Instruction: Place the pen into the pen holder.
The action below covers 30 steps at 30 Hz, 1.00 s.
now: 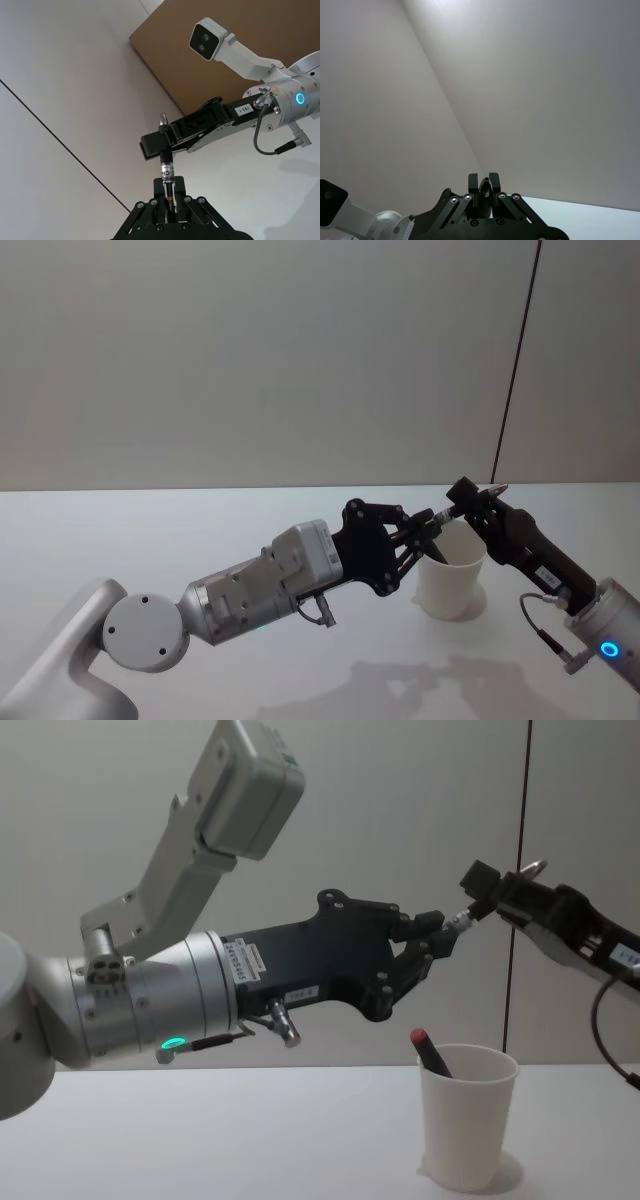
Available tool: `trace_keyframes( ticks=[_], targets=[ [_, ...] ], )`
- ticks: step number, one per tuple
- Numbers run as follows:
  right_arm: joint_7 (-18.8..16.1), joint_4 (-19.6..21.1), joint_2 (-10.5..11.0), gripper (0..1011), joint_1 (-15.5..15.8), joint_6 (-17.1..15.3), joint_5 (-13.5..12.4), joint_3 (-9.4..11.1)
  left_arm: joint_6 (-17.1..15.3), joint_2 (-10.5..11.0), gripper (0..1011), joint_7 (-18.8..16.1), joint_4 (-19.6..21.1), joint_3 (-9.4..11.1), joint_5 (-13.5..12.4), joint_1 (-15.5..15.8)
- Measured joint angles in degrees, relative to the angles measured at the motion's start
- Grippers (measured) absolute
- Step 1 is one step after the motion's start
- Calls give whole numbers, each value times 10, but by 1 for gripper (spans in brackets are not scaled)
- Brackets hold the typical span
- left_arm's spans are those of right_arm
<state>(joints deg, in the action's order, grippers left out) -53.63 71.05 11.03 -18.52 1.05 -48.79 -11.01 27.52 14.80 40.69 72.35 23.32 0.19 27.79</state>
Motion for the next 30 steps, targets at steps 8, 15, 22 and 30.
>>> trace_keyframes(
  ticks=[8,15,22,30],
  targets=[
    [6,1,1,108,0,0,-4,-2,0,0,127,0,0,0,0,0],
    [10,2,3,108,0,2,-7,-3,1,0,166,0,0,0,0,0],
    [10,4,4,108,1,4,-9,-4,1,0,378,0,0,0,0,0],
    [10,6,6,108,1,5,-11,-7,1,0,645,0,0,0,0,0]
  ],
)
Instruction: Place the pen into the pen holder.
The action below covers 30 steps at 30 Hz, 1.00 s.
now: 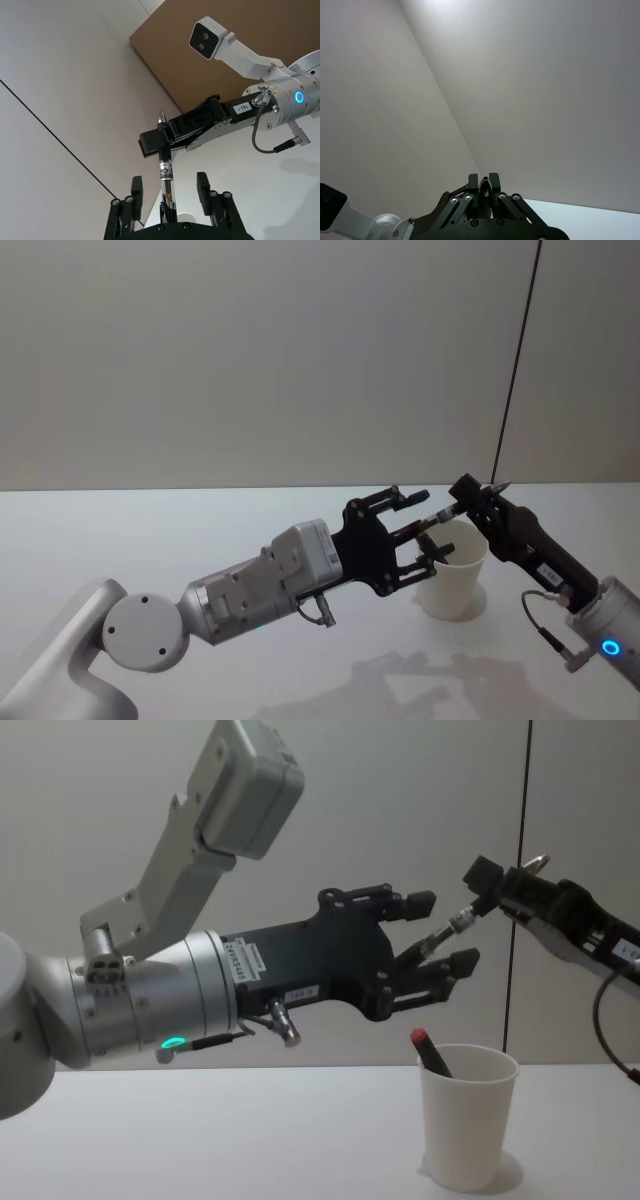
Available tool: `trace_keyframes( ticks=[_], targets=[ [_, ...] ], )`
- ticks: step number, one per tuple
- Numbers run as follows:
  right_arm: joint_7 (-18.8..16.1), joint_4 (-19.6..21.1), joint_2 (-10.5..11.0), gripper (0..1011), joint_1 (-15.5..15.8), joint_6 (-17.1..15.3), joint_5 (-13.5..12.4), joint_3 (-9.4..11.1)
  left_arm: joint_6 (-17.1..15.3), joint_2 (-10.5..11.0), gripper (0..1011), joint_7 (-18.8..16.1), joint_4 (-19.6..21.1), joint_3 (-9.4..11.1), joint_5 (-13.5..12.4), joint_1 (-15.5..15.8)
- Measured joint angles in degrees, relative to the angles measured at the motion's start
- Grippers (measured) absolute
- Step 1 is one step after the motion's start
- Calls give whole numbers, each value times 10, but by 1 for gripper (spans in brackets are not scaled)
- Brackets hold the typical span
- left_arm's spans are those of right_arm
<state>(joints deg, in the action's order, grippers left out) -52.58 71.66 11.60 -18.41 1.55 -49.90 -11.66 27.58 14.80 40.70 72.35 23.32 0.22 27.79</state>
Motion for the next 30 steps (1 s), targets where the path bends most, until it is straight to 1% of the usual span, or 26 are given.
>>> trace_keyframes(
  ticks=[2,5,7,11,12,17,20,26,30],
  targets=[
    [0,1,1,108,0,0,-1,0,0,0,702,0,0,0,0,0],
    [0,2,1,108,0,1,-2,-1,0,0,816,0,0,0,0,0],
    [0,2,1,108,0,1,-2,-2,0,0,853,0,0,0,0,0],
    [1,3,2,108,1,4,-2,-2,0,0,982,0,0,0,0,0],
    [1,3,3,108,1,4,-2,-2,0,0,997,0,0,0,0,0],
    [8,5,4,108,1,13,1,-3,-1,0,1004,0,0,0,0,0],
    [17,6,4,108,2,25,7,-3,-1,0,1004,0,0,0,0,0],
    [40,8,6,108,3,51,21,-3,0,0,1004,0,0,0,0,0],
    [58,9,7,108,4,71,36,-2,0,0,1004,0,0,0,0,0]
  ],
)
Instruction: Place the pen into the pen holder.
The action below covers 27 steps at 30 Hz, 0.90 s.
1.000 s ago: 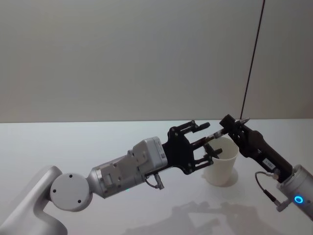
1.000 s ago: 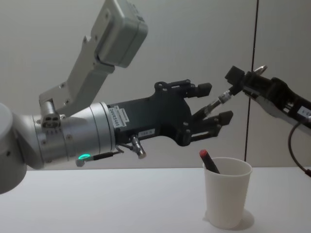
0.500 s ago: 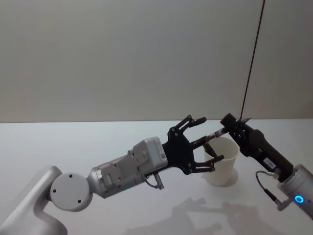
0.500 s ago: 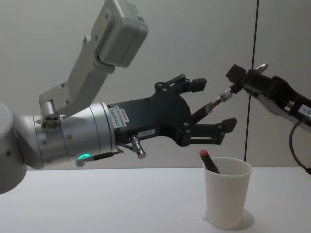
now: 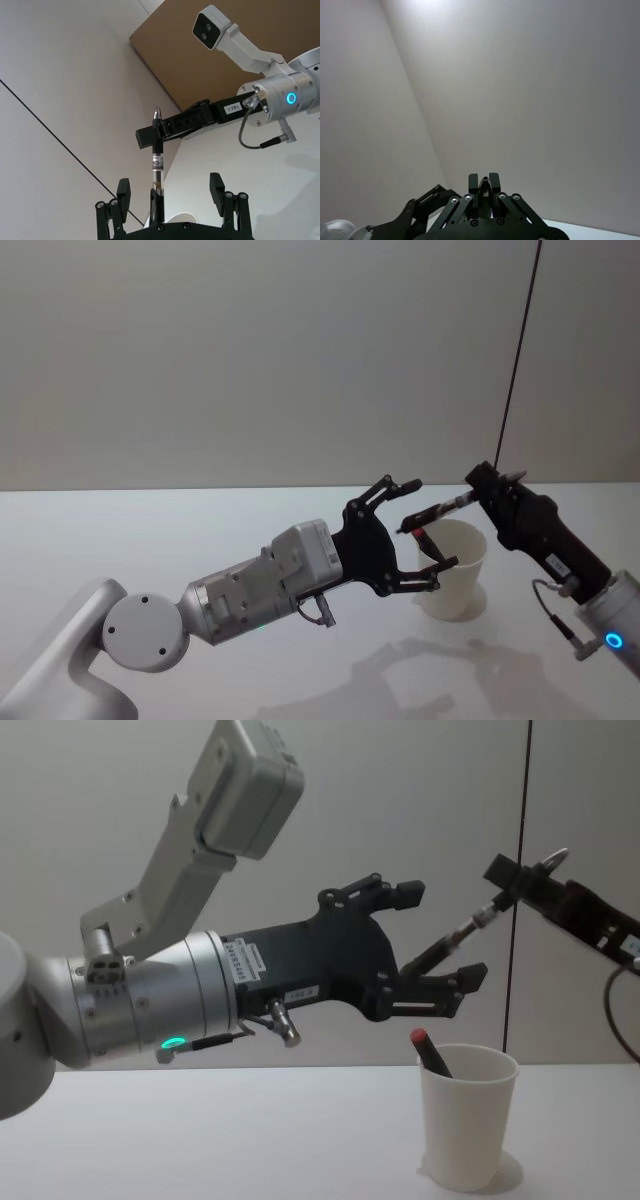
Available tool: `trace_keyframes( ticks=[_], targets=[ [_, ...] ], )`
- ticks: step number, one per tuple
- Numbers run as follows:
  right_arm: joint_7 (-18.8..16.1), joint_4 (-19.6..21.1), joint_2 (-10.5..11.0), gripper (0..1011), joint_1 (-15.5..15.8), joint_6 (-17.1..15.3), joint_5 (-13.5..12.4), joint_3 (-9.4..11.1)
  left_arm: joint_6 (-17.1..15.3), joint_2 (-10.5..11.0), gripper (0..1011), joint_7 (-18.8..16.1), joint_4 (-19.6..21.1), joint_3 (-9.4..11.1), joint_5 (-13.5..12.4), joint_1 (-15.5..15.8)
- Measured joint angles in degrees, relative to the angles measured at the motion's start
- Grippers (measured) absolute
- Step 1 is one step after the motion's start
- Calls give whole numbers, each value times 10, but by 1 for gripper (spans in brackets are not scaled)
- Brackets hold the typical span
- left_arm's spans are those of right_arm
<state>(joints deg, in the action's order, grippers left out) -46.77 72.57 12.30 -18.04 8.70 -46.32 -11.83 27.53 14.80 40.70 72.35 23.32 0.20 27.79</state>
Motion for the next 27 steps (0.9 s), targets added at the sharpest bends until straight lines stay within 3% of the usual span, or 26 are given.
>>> trace_keyframes(
  ticks=[7,13,27],
  targets=[
    [38,0,2,108,0,39,34,2,0,0,1004,0,0,0,0,0],
    [85,-1,4,108,-1,79,82,5,0,0,1004,0,0,0,0,0],
    [162,-8,5,108,-6,116,177,5,0,0,1004,0,0,0,0,0]
  ],
)
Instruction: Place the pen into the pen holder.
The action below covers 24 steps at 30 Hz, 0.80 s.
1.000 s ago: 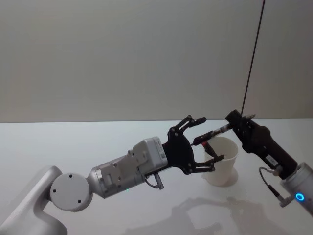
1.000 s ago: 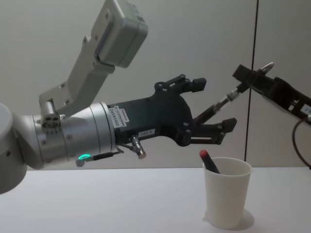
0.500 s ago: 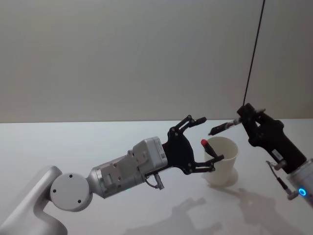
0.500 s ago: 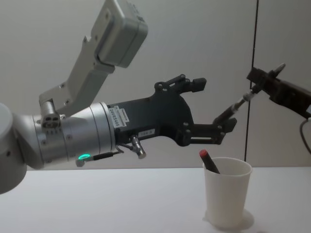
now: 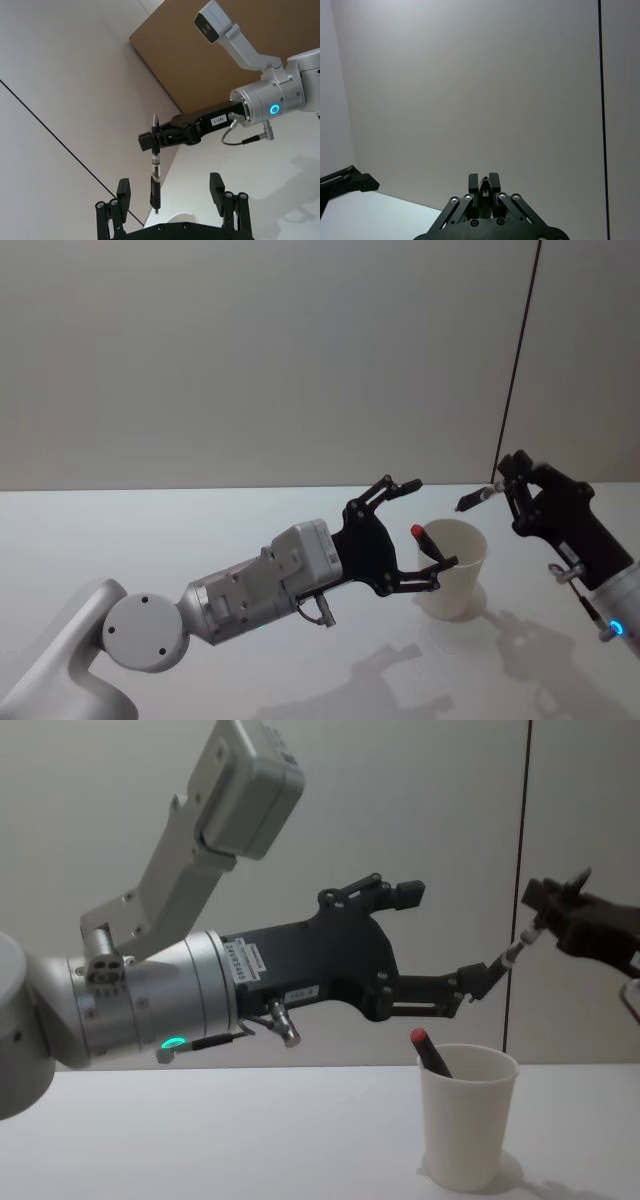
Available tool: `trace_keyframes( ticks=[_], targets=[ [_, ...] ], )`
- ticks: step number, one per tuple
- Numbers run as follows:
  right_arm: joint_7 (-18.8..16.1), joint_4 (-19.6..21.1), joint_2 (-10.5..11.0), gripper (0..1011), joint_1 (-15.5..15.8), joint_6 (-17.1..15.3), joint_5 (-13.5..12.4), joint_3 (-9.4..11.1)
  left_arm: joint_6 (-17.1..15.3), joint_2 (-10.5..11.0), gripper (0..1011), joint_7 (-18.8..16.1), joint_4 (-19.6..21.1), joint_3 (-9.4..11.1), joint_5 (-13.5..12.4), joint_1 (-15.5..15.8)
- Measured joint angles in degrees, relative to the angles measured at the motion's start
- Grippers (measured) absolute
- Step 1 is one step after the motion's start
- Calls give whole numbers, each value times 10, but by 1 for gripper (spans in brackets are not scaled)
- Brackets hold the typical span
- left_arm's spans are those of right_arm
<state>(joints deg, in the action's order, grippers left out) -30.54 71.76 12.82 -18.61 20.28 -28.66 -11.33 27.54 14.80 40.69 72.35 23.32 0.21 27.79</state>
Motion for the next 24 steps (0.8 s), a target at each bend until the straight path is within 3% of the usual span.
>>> trace_keyframes(
  ticks=[8,18,24],
  targets=[
    [35,-17,-8,108,-9,3,52,-9,0,0,1004,0,0,0,0,0],
    [67,-31,-17,108,-18,3,91,-17,0,0,1004,0,0,0,0,0],
    [76,-36,-20,108,-22,-7,103,-20,0,0,1004,0,0,0,0,0]
  ],
)
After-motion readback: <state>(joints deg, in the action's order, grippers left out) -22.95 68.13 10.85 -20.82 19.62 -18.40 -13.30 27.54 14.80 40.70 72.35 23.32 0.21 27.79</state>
